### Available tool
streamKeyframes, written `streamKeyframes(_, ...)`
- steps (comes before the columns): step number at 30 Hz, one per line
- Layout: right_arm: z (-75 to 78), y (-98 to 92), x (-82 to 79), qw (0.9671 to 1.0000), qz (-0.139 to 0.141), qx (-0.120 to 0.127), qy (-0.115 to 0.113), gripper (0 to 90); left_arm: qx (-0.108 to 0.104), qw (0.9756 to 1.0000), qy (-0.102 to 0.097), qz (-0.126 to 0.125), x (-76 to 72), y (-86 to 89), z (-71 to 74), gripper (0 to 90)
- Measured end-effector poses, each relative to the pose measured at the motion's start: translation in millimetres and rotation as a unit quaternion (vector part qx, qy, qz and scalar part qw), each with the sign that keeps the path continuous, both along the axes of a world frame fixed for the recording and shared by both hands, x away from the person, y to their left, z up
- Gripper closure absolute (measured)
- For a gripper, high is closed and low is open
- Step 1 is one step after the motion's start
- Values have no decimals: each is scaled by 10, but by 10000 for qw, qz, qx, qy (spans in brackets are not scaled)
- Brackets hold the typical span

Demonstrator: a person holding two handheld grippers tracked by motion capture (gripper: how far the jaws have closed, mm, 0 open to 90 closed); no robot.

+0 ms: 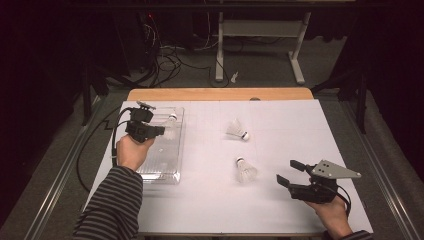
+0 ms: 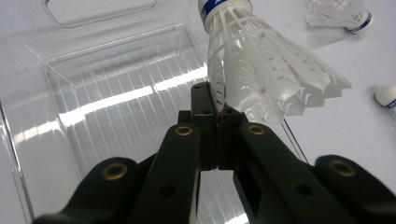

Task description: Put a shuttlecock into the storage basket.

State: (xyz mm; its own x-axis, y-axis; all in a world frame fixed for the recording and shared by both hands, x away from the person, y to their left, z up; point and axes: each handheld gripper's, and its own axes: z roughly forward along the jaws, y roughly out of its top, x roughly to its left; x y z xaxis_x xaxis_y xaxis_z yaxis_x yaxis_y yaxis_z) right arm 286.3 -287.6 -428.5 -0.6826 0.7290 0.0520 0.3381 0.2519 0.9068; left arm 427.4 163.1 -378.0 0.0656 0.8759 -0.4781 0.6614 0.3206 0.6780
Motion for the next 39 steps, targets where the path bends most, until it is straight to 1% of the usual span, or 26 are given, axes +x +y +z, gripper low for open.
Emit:
streamKeyframes(8, 0, -1, 1, 10000, -1, 5, 3, 276, 115, 9999, 40, 84, 85, -1, -75, 895)
streamKeyframes(14, 0, -1, 1, 10000, -9, 9, 19, 276, 119, 9998, 72, 155, 138, 7, -113, 895)
streamKeyframes(19, 0, -2, 1, 10000, -10, 11, 20, 276, 202, 9996, 88, 179, 166, -6, -144, 894)
streamKeyframes(25, -1, -1, 1, 10000, -5, 10, 20, 276, 214, 9994, 137, 237, 206, -5, -181, 893)
streamKeyframes(29, -1, -1, 1, 10000, 1, 8, 14, 276, 269, 9992, 181, 251, 231, 1, -209, 892)
streamKeyframes(32, -2, 0, 1, 10000, -2, 12, 10, 276, 265, 9990, 201, 306, 252, -5, -232, 891)
streamKeyframes(34, -2, 0, 2, 10000, 1, 13, 9, 276, 308, 9989, 222, 279, 261, -1, -246, 890)
streamKeyframes(35, -2, 0, 2, 10000, 1, 14, 12, 276, 230, 9988, 167, 393, 282, -21, -263, 889)
streamKeyframes(37, -2, 1, 1, 10000, -2, 14, 20, 276, 322, 9987, 219, 316, 285, -14, -278, 888)
streamKeyframes(39, -2, 2, 1, 10000, 1, 15, 30, 276, 461, 9983, 293, 182, 283, 2, -289, 889)
